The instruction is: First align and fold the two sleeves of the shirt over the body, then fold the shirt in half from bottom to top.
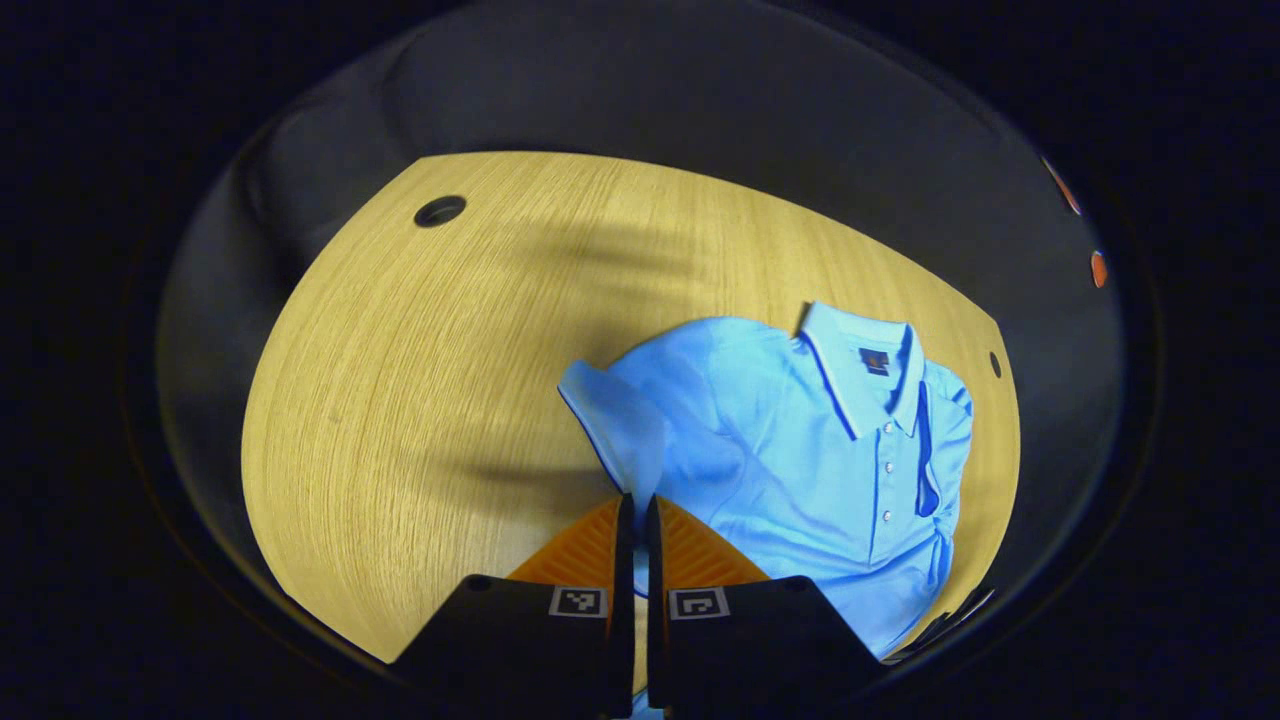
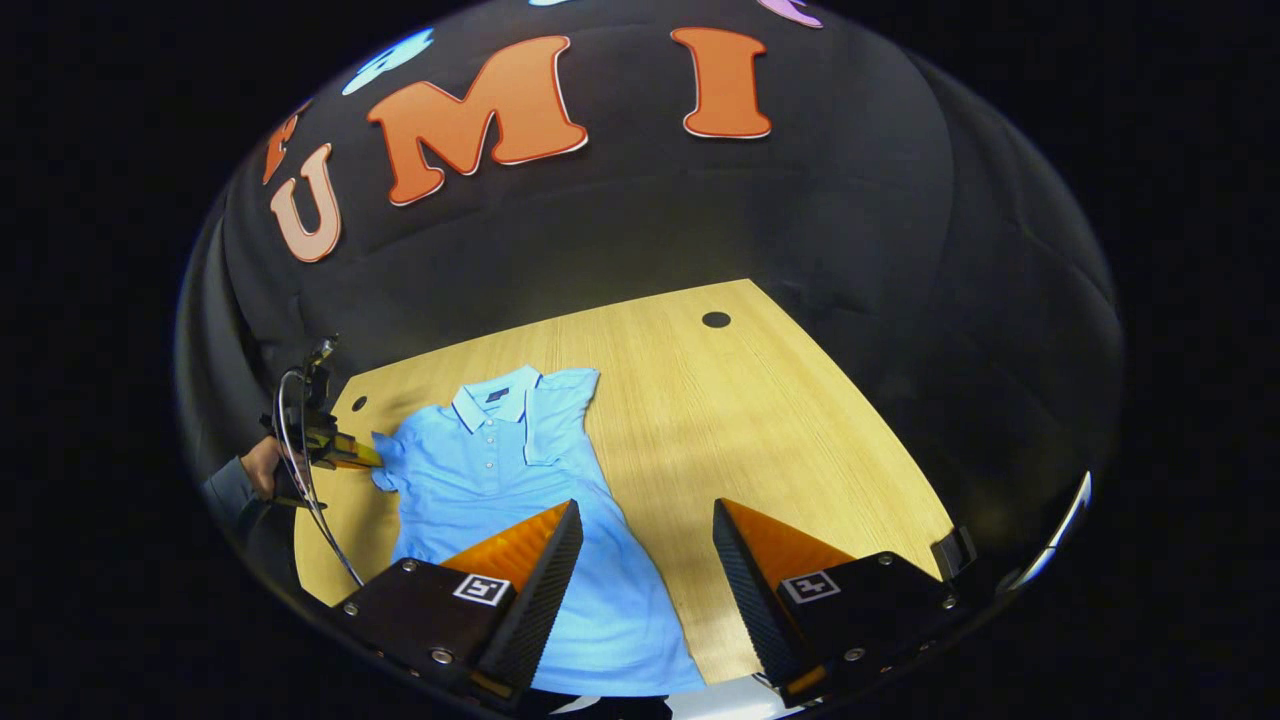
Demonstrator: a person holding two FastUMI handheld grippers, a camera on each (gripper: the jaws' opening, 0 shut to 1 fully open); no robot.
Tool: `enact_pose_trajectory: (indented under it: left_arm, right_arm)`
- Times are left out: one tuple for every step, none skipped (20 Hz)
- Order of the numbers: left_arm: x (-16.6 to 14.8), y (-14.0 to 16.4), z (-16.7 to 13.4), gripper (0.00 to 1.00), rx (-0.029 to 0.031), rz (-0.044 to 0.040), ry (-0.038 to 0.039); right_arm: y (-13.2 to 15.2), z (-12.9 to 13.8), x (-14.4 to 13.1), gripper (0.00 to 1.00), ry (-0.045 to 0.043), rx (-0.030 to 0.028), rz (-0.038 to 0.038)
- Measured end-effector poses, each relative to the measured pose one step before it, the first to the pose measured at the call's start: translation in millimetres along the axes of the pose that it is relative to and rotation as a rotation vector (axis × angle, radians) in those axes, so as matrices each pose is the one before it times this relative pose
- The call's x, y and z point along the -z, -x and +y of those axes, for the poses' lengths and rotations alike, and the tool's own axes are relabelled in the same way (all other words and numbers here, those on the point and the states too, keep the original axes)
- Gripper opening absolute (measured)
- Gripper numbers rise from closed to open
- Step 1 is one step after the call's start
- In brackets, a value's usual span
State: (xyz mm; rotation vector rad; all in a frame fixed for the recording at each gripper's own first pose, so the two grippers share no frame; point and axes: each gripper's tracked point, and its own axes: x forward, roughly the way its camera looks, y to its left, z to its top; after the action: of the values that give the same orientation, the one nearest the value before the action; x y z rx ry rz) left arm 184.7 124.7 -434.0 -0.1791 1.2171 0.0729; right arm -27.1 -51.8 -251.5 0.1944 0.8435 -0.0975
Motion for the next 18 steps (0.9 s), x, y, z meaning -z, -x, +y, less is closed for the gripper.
enact_pose_trajectory:
  left_arm:
    - [-2.93, 3.61, -6.3, 0.09, -0.00282, -0.00882, -0.03278]
    - [-3.76, 3.53, -6.75, 0.08, -0.00165, -0.00935, -0.03003]
    - [-4.97, 4.16, -10.75, 0.09, 0.01027, -0.0142, -0.02563]
    - [-4.96, 3.87, -9.7, 0.07, 0.01077, -0.01201, -0.02684]
    - [-4.49, 2.5, -7.86, 0.09, 0.00615, -0.00861, -0.03012]
    - [-4.34, 0.68, -9.55, 0.08, 0.00746, -0.00517, -0.02862]
    - [-3.39, -1.18, -9.54, 0.08, 0.00037, -0.00299, -0.02727]
    - [-3.23, -1.85, -4.72, 0.08, -0.01602, 0.00399, -0.03266]
    - [-2.39, -2.73, -6.84, 0.08, -0.00855, 0.0013, -0.02808]
    - [-3.51, -1.94, -9.33, 0.08, 0.00477, -0.0007, -0.0197]
    - [-2.73, -0.45, -9.82, 0.09, 0.01114, 0.0017, -0.01787]
    - [-2.55, -2.41, -10.09, 0.08, 0.01399, -0.00046, -0.01432]
    - [-1.32, -3.1, -9.15, 0.09, 0.01135, 0.0038, -0.01185]
    - [-1.05, -2.99, -6.93, 0.09, 0.0, 0.00507, -0.00405]
    - [-1.36, -3.12, -9.85, 0.08, 0.01059, -0.00246, 0.00462]
    - [-0.24, -2.81, -10.69, 0.08, 0.01878, 0.00264, 0.00355]
    - [-0.29, -2.52, -7.27, 0.08, 0.01676, 0.00333, -0.0007]
    - [-1.02, -3.35, -7.12, 0.08, 0.01173, 0.00167, -0.00292]
  right_arm:
    - [3.49, -1.29, 0.97, 0.83, -0.00821, -0.00044, -0.00023]
    - [2.83, -2.2, 0.6, 0.83, -0.00475, 0.00389, -0.0008]
    - [2.39, -2.45, 1.02, 0.83, 0.00015, 0.00305, -0.00325]
    - [1.28, -2.71, 2.62, 0.83, 0.00092, 0.00822, -0.00144]
    - [1.87, -3.44, 2.5, 0.83, -0.00004, 0.00772, 0.00168]
    - [2.23, -1.69, 1.14, 0.83, -0.00351, 0.00585, -0.00067]
    - [1.82, -2.03, 2.0, 0.83, -0.00411, 0.00701, -0.00119]
    - [2.98, -1.1, 3.1, 0.83, -0.00335, 0.00288, 0.00207]
    - [3.54, -2.78, 3.92, 0.83, -0.00172, 0.00849, 0.00224]
    - [1.41, -3.51, 2.42, 0.83, -0.00007, 0.01011, 0.00151]
    - [1.94, -2.52, 3.79, 0.83, -0.00155, 0.00885, 0.00323]
    - [2.7, -2.77, 3.48, 0.83, -0.00343, 0.00868, 0.00611]
    - [1.95, -2.29, 3.41, 0.83, -0.00488, 0.00646, 0.00493]
    - [1.27, -2.57, 2.42, 0.83, -0.00697, 0.01112, 0.00628]
    - [1.21, -1.74, 2.81, 0.83, -0.00688, 0.00516, 0.0033]
    - [0.54, -1.88, 1.08, 0.83, -0.008, 0.00797, 0.0024]
    - [0.29, -1.6, 1.5, 0.84, -0.00834, 0.00582, 0.00343]
    - [1.29, -0.57, 1.71, 0.83, -0.00818, 0.00427, 0.00209]
